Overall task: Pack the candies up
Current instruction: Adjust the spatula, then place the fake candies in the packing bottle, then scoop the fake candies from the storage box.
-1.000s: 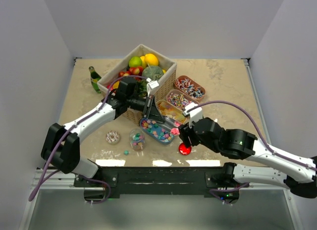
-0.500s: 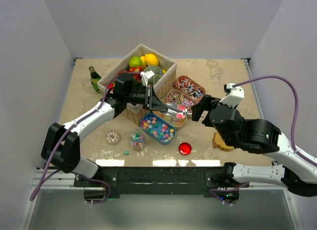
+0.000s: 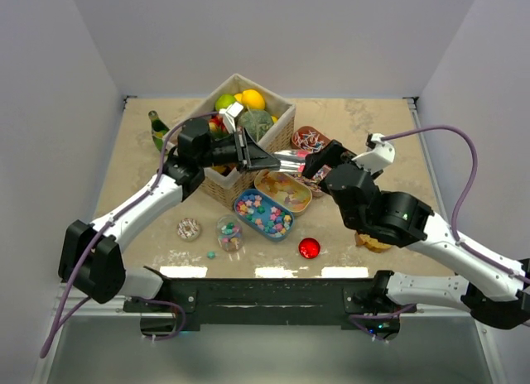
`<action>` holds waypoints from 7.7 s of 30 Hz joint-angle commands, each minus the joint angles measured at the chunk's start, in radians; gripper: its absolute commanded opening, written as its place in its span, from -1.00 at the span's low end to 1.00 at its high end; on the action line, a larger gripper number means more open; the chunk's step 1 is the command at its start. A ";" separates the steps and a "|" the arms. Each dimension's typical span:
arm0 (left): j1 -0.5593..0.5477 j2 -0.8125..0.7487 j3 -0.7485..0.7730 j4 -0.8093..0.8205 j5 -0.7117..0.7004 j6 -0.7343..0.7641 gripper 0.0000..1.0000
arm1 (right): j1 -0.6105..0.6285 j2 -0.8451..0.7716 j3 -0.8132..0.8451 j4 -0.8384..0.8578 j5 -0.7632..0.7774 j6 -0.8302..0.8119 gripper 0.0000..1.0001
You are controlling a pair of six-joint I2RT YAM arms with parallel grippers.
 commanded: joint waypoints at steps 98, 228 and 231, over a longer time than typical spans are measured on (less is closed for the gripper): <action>0.281 -0.344 0.101 -0.783 -0.484 0.447 0.99 | 0.111 0.294 -0.269 1.003 -0.268 -0.597 -1.00; 0.177 0.084 0.302 -0.804 -0.395 0.722 0.89 | -0.364 0.546 -0.358 0.699 0.297 -0.497 -1.00; 0.177 0.081 0.299 -0.803 -0.389 0.717 0.89 | -0.353 0.566 -0.323 0.589 0.323 -0.391 -1.00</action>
